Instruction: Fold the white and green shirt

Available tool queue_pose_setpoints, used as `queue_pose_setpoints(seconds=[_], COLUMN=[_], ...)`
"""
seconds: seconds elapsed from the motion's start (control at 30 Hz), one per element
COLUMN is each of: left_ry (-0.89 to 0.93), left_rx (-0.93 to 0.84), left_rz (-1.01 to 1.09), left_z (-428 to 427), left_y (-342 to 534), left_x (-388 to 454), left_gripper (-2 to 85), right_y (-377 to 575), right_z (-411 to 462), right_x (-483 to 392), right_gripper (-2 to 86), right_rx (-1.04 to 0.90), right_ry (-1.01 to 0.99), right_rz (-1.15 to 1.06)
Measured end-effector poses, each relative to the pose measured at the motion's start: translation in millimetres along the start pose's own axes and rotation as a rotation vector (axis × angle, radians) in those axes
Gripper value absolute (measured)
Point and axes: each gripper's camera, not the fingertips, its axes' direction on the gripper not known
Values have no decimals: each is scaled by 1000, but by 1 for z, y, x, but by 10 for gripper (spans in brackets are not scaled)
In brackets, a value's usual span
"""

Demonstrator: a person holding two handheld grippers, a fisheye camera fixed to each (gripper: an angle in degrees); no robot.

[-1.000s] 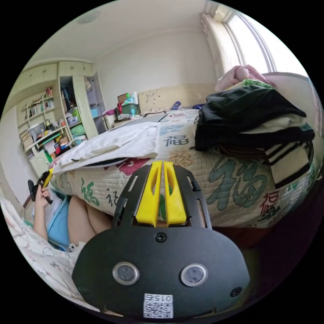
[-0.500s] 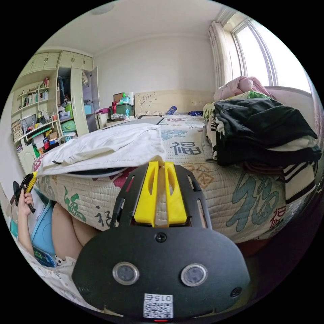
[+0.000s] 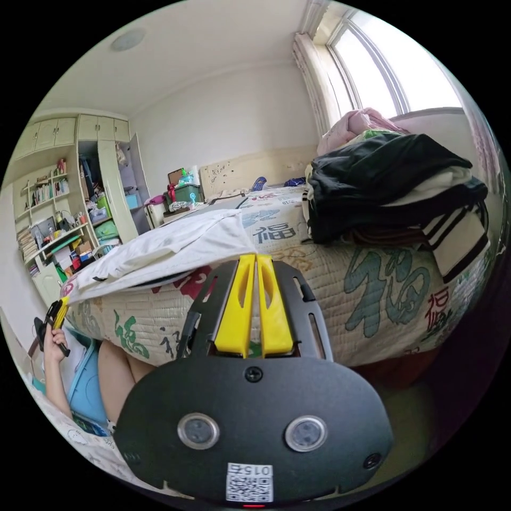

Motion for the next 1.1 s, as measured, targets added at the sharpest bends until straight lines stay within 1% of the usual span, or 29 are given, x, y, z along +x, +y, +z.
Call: queue_pose_setpoints(seconds=[0.13, 0.23, 0.3, 0.33, 0.4, 0.47, 0.5, 0.53, 0.57, 0.6, 0.67, 0.7, 0.77, 0.8, 0.87, 0.97, 1.03, 1.1], left_ry=[-23, -5, 11, -8, -91, -225, -246, -270, -269, -258, -163, -133, -45, -33, 8, 85, 56, 43], left_rx=[10, 2, 15, 19, 21, 47, 46, 38, 18, -1, -154, -207, -414, -463, -653, -801, -866, -880], left_rz=[31, 1, -19, -3, 49, 165, 203, 287, 374, 419, 582, 623, 781, 818, 956, 1073, 1120, 1172], left_z=[6, 17, 20, 22, 23, 20, 20, 22, 27, 30, 57, 67, 109, 120, 161, 199, 221, 235], left_y=[24, 47, 62, 71, 85, 101, 104, 109, 112, 113, 115, 117, 130, 136, 163, 199, 216, 231], left_x=[-4, -17, -25, -25, -20, -2, 4, 18, 34, 41, 70, 76, 99, 104, 119, 128, 127, 122], left_gripper=[-8, -8, -8, -8, -8, -8, -8, -8, -8, -7, -5, -5, 2, 5, 19, 45, 62, 72], right_y=[25, 41, 54, 62, 72, 82, 84, 87, 87, 87, 89, 90, 100, 102, 109, 109, 113, 119], right_z=[-7, 0, -4, -10, -18, -25, -26, -25, -20, -17, -1, 3, 21, 24, 39, 65, 81, 98], right_x=[-10, -23, -28, -32, -39, -55, -60, -72, -85, -92, -124, -133, -166, -174, -197, -219, -232, -244], right_gripper=[-6, -6, -6, -6, -6, -7, -8, -8, -7, -6, 2, 11, 30, 32, 44, 69, 77, 84], right_rx=[4, -53, -36, -14, 14, 37, 43, 46, 40, 37, 25, 29, 26, 26, -7, -100, -129, -154], right_ry=[4, 12, 29, 71, 95, 23, -5, -54, -79, -86, -129, -151, -252, -277, -431, -583, -588, -579], right_rz=[-19, -74, -109, -123, -168, -290, -327, -389, -431, -447, -544, -576, -718, -751, -848, -900, -930, -962])
